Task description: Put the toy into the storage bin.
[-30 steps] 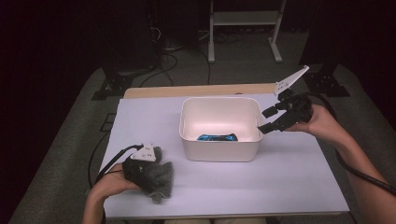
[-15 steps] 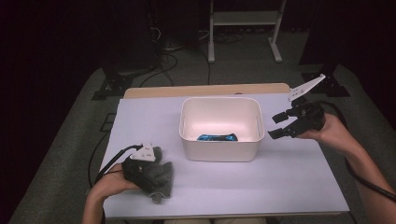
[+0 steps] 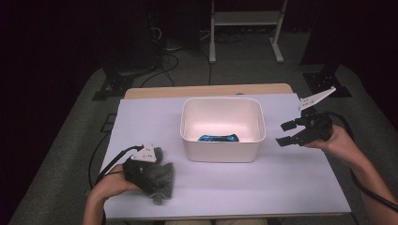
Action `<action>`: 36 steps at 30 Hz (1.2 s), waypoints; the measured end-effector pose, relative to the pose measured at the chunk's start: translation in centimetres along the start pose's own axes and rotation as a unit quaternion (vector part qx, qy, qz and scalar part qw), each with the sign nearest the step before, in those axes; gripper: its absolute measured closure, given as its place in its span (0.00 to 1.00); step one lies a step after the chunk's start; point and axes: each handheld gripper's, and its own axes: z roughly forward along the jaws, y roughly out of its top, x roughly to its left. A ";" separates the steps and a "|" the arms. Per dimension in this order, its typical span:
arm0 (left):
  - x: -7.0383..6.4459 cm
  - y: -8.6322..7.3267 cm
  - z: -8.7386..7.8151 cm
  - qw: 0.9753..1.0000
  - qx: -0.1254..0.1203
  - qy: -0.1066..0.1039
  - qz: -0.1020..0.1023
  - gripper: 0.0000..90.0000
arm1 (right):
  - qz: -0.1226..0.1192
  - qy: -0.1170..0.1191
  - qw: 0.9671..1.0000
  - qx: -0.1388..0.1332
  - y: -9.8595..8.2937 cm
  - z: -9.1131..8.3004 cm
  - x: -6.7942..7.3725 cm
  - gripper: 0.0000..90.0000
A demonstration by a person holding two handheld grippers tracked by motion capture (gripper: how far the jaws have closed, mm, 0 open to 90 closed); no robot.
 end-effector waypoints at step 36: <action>-0.1 0.0 0.0 1.000 0.001 -0.001 -0.002 0.10 | 0.079 0.014 0.997 -0.009 -9.3 2.0 -1.4 0.21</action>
